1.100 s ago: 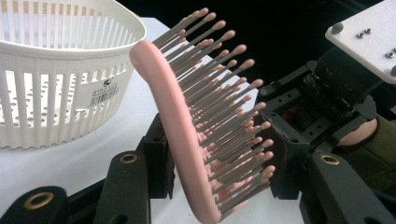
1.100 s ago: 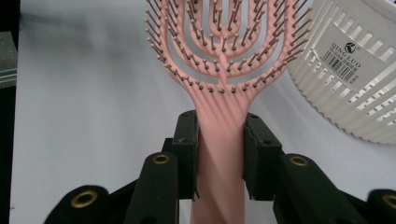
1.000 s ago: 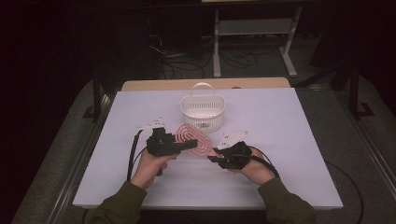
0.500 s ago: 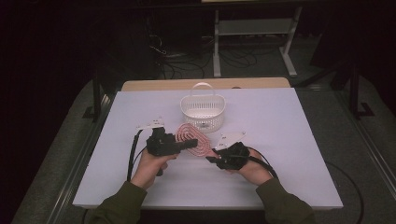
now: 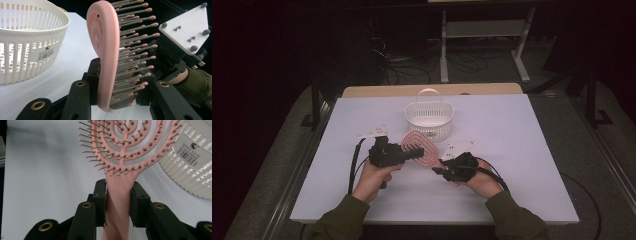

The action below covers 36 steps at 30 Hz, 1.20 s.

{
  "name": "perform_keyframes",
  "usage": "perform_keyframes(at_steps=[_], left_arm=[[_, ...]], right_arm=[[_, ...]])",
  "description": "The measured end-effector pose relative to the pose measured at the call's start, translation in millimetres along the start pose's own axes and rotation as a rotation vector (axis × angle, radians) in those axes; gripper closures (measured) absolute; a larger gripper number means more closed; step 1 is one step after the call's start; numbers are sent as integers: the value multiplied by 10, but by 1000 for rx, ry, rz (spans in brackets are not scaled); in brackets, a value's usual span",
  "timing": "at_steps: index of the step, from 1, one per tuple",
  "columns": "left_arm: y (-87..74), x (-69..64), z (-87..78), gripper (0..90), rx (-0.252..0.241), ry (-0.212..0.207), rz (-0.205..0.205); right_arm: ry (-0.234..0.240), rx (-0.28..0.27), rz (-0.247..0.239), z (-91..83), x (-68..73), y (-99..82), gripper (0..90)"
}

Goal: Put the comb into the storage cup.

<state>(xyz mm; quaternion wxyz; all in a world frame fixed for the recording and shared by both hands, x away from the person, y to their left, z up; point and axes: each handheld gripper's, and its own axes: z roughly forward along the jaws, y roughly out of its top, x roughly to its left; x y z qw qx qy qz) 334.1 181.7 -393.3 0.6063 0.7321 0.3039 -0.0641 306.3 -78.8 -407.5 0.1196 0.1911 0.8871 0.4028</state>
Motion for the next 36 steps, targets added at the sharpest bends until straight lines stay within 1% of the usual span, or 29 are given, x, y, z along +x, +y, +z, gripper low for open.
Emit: perform_keyframes(at_steps=[10,15,17,20,22,25,28,29,31,32,33,34,35,36], left_arm=[[11,-23,-11,646,-10,-6,1],[14,-15,-20,646,-14,-12,-7],[17,-11,-24,646,-21,-13,-13],[21,-1,-37,647,-29,-14,-18],[23,2,-44,647,-33,-10,-19],[28,7,-61,646,-37,-7,-19],[36,13,-82,646,-49,-7,-22],[38,15,-89,647,-53,-8,-23],[42,19,-101,646,-57,-4,-25],[43,21,-107,646,-59,-3,-27],[45,26,-112,646,-60,-2,-25],[47,28,-117,646,-64,-1,-29],[49,30,-124,646,-67,-3,-33],[52,33,-131,646,-71,-3,-33]], right_arm=[[4,-8,4,-4,2,5,692],[11,-18,18,-5,-5,4,686],[13,-20,30,-6,-9,2,664],[11,-20,48,9,-27,-5,553],[6,-24,70,18,-37,-10,478],[11,-23,85,36,-45,-21,378],[-6,-19,110,58,-35,-23,262],[-1,-18,127,63,-37,-23,222],[33,-27,167,74,-56,-24,127],[38,-30,182,74,-59,-22,121],[35,-39,188,73,-62,-22,72],[41,-43,196,73,-68,-23,45],[51,-41,204,74,-75,-25,34],[49,-39,207,71,-78,-28,28]])
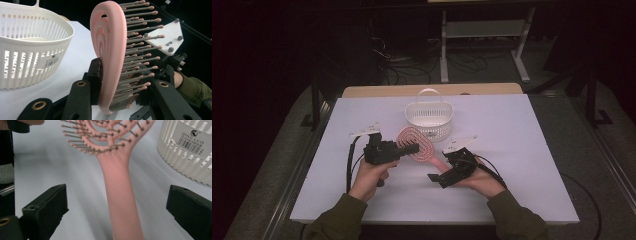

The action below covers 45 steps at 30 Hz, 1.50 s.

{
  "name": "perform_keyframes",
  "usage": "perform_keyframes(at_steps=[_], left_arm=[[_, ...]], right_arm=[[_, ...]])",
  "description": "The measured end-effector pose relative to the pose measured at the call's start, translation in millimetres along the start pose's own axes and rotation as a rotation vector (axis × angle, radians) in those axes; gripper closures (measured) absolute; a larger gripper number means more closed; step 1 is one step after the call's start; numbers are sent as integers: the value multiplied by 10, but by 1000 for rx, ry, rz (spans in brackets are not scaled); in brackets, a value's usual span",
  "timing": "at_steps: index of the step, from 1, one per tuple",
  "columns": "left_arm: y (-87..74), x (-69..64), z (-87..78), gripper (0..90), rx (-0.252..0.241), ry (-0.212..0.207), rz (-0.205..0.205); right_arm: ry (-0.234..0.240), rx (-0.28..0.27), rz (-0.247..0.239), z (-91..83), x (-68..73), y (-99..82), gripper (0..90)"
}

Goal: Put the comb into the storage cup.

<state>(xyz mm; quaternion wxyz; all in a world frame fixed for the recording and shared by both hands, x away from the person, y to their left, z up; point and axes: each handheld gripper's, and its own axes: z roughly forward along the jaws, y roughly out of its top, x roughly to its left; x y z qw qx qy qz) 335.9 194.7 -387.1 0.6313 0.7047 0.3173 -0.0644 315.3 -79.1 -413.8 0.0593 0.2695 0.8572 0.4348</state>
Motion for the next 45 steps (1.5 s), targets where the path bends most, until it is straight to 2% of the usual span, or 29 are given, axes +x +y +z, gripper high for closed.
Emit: perform_keyframes(at_steps=[9,18,28,33,45], left_arm=[[24,22,-61,646,-36,-3,-15],[41,44,-110,646,-46,9,-13],[58,57,-159,646,-58,19,-13],[65,60,-180,647,-63,23,-15],[69,67,-200,646,-71,26,-13]], right_arm=[[-28,11,1,-11,-29,-28,9],[-42,5,-2,-49,-68,-60,11],[-57,-5,30,-156,-134,-141,0],[-71,8,29,-231,-144,-256,0],[-118,-7,86,-441,-222,-527,0]])
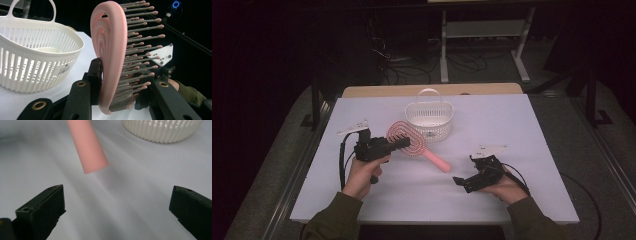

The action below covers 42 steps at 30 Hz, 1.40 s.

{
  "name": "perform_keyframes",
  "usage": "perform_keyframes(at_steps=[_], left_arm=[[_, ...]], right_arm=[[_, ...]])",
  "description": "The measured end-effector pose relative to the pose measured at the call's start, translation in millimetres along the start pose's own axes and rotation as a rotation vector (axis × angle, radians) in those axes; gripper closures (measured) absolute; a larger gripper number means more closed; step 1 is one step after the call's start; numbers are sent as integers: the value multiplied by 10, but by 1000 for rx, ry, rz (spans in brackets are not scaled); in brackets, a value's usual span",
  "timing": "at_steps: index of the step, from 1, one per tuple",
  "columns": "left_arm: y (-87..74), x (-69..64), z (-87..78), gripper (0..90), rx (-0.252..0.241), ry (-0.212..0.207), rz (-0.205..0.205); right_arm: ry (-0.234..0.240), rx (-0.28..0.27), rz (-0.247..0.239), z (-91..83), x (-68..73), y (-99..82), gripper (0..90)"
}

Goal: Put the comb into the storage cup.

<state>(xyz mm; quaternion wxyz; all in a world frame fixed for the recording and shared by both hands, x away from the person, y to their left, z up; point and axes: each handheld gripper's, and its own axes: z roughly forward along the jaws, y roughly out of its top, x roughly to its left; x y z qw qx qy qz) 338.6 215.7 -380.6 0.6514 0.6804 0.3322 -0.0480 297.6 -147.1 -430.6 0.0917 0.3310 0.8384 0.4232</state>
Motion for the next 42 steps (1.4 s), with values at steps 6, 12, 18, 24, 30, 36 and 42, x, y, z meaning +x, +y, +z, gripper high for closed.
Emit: perform_keyframes(at_steps=[6,12,18,24,30,36,42], left_arm=[[5,5,-13,646,-4,1,-4],[7,5,-19,646,-10,1,-10],[7,8,-17,646,-10,0,-10],[9,11,-20,646,-16,-4,-13],[22,19,-32,646,-28,-13,-21],[78,3,-48,646,-48,-9,-19],[153,15,-36,646,-58,-20,-22]], right_arm=[[-7,2,21,-63,-40,-112,0],[-26,5,34,-125,-58,-217,0],[-39,12,55,-191,-83,-346,0],[-41,6,60,-224,-84,-389,0],[-44,5,51,-207,-81,-384,0],[-39,12,53,-203,-78,-384,0],[-42,6,56,-213,-79,-385,0]])
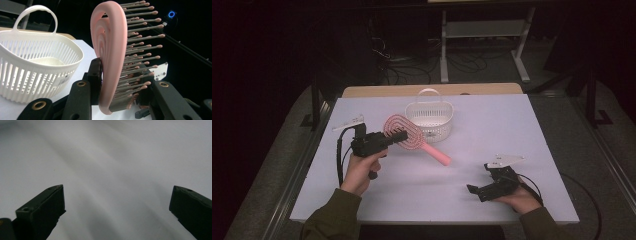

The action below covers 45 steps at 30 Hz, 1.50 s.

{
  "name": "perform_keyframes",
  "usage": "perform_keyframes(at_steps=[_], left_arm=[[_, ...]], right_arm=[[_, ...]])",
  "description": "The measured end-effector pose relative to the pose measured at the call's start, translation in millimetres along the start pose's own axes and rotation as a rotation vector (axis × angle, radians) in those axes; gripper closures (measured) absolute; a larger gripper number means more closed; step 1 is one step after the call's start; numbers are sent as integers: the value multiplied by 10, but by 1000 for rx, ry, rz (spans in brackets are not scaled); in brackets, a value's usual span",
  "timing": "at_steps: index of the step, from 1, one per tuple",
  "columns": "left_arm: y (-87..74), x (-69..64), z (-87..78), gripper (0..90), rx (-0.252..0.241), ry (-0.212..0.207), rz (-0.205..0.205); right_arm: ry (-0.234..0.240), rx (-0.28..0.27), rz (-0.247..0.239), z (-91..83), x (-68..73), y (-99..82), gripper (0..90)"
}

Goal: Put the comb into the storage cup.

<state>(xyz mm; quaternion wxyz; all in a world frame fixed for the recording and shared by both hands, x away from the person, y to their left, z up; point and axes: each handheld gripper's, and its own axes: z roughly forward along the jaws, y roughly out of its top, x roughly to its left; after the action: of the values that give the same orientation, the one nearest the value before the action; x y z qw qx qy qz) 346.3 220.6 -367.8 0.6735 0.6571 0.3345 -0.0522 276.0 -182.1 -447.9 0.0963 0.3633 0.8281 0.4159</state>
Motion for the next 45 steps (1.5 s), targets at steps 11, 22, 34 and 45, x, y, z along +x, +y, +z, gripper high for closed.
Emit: perform_keyframes(at_steps=[11,22,34,45], left_arm=[[198,36,40,646,-30,-9,21],[324,71,83,646,-57,-9,38],[395,158,129,646,-80,5,39],[484,241,157,646,-83,24,40]], right_arm=[[8,-4,-7,6,3,3,0],[11,-3,-7,5,6,2,0],[14,-2,-5,1,8,0,0],[15,-3,-2,-1,5,-3,0]])
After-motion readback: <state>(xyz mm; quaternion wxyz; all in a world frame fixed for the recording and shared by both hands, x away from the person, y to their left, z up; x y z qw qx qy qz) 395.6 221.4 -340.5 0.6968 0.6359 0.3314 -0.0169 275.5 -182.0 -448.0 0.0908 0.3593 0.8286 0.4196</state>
